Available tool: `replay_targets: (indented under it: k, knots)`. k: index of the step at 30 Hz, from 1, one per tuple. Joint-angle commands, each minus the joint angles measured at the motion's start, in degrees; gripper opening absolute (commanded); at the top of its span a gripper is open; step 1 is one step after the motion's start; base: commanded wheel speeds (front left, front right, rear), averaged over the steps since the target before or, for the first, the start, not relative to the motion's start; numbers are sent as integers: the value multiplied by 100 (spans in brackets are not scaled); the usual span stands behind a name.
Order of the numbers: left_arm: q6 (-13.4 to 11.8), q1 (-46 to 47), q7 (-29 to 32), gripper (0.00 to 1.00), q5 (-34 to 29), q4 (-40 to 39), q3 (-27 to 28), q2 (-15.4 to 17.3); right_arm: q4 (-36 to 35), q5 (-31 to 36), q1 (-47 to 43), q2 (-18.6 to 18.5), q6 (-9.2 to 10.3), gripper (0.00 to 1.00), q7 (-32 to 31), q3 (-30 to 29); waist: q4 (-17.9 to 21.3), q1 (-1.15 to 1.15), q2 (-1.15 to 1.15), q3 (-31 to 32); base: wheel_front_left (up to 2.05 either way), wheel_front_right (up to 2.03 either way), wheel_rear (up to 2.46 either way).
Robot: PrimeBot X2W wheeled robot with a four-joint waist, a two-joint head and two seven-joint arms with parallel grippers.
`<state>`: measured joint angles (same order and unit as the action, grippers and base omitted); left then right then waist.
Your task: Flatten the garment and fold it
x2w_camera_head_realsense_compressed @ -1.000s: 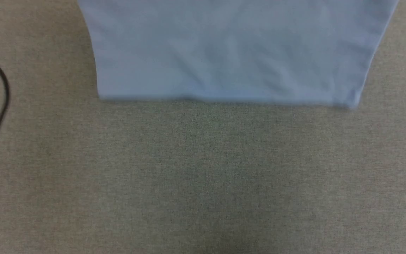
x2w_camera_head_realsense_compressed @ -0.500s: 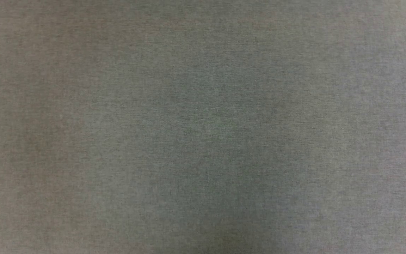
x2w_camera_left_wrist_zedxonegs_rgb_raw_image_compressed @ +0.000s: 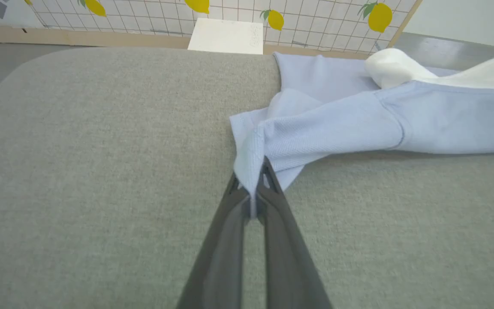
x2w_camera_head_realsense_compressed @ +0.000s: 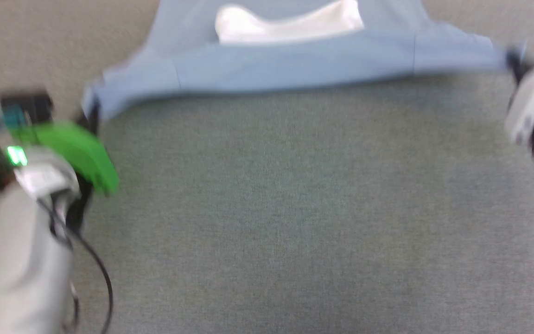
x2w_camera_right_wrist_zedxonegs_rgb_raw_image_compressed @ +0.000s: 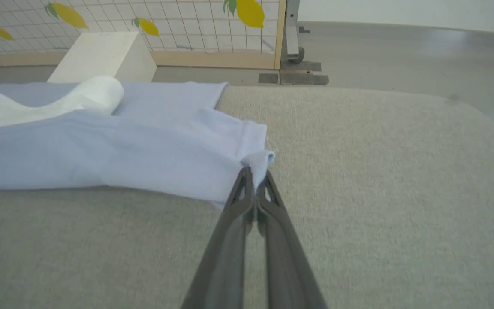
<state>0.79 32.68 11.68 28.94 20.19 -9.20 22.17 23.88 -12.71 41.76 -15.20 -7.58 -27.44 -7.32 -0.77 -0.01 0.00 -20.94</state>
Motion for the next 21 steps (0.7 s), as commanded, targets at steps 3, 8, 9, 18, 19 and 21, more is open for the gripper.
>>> replay_targets:
  k: [3,8,9,18,19,21]
  knots:
    - [-196,-1020,237,0,367,-559,125,-117,-702,-140,-1070,159,9,0,-411,-318,-32,1,0,782,0,0,0]
    - [-542,-2385,437,0,771,-1347,298,-356,-1791,-120,-2533,635,9,0,-941,-892,-39,1,0,1104,0,0,0]
    - [-602,-2589,463,0,823,-1459,314,-402,-1956,-93,-2749,730,9,0,-1018,-1001,-49,1,0,1144,0,0,0]
    - [-1056,-4209,695,0,1213,-2117,438,-702,-2870,66,-4392,1222,9,0,-1715,-1751,-115,1,0,1434,0,0,0]
    - [-1107,-4332,725,0,1216,-2153,451,-695,-2878,5,-4499,1225,9,0,-1754,-1801,-122,1,0,1457,0,0,0]
    - [-1221,-4596,772,0,1234,-2204,503,-686,-2824,-4,-4742,1228,9,0,-1761,-1913,-162,1,0,1503,0,0,0]
